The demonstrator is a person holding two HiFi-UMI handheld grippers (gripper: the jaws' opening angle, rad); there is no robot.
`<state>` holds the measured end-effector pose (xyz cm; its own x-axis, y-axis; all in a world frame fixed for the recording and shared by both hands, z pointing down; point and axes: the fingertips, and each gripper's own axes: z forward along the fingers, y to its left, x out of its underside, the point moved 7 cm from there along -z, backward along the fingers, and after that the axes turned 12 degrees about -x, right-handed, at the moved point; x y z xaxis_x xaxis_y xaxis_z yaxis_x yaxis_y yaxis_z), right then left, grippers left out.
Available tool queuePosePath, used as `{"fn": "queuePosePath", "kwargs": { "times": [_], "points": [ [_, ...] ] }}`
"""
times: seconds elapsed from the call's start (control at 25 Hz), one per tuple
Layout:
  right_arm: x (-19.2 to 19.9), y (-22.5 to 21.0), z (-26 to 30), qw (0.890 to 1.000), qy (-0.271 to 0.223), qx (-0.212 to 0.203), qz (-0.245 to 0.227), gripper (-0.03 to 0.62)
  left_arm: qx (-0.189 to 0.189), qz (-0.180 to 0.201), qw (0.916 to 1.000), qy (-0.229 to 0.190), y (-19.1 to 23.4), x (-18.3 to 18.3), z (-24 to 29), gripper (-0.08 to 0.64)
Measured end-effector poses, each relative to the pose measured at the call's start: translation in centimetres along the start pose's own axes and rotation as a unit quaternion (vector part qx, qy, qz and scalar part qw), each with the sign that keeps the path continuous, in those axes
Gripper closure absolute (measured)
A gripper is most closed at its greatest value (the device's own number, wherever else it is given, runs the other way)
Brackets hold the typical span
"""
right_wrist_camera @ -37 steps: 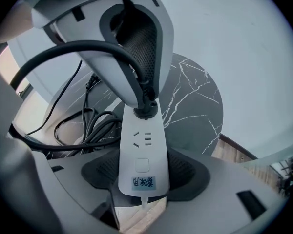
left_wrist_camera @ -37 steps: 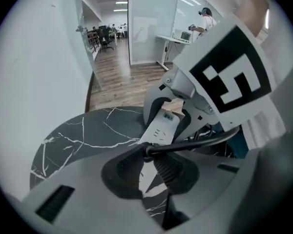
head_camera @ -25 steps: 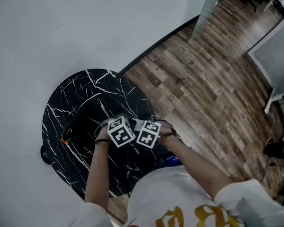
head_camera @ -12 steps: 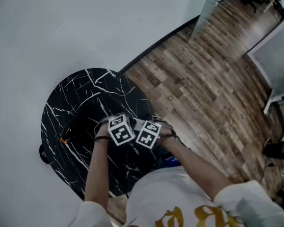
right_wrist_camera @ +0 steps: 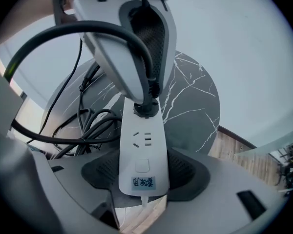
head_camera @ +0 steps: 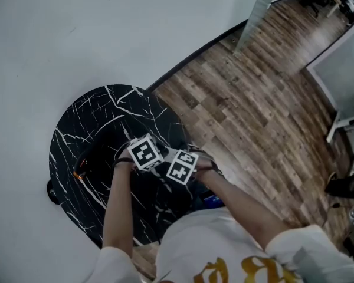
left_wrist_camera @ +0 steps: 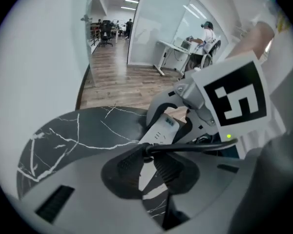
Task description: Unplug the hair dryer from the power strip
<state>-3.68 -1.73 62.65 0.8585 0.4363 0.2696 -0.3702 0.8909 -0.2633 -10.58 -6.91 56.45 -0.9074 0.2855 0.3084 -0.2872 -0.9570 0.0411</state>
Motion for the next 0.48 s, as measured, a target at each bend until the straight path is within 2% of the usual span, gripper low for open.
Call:
{"fn": "queuePosePath", "kwargs": {
  "times": [0.08,0.16,0.28,0.4,0.48],
  "points": [
    [0.0,0.1,-0.1,1.0,0.003,0.0,-0.002,0.324,-0.04,0.02,0.999,0.002,-1.2,0.4,0.1,0.499],
    [0.0,0.2,0.0,1.0,0.001,-0.001,-0.006,0.324,-0.052,0.015,0.9985,0.007,-1.6,1.0,0.2,0.499],
    [0.2,0.1,-0.1,1.0,-0.005,-0.003,-0.005,0.324,-0.034,0.014,0.9991,0.021,0.3,0.3,0.2,0.499],
    [0.1,0.0,0.0,1.0,-0.008,-0.001,0.0,0.324,0.031,-0.011,0.9991,0.025,1.1,-0.3,0.5,0.499],
    [0.1,0.0,0.1,1.0,-0.01,-0.001,-0.002,0.324,0.034,-0.015,0.9991,0.02,0.8,-0.2,0.4,0.497]
  ]
}}
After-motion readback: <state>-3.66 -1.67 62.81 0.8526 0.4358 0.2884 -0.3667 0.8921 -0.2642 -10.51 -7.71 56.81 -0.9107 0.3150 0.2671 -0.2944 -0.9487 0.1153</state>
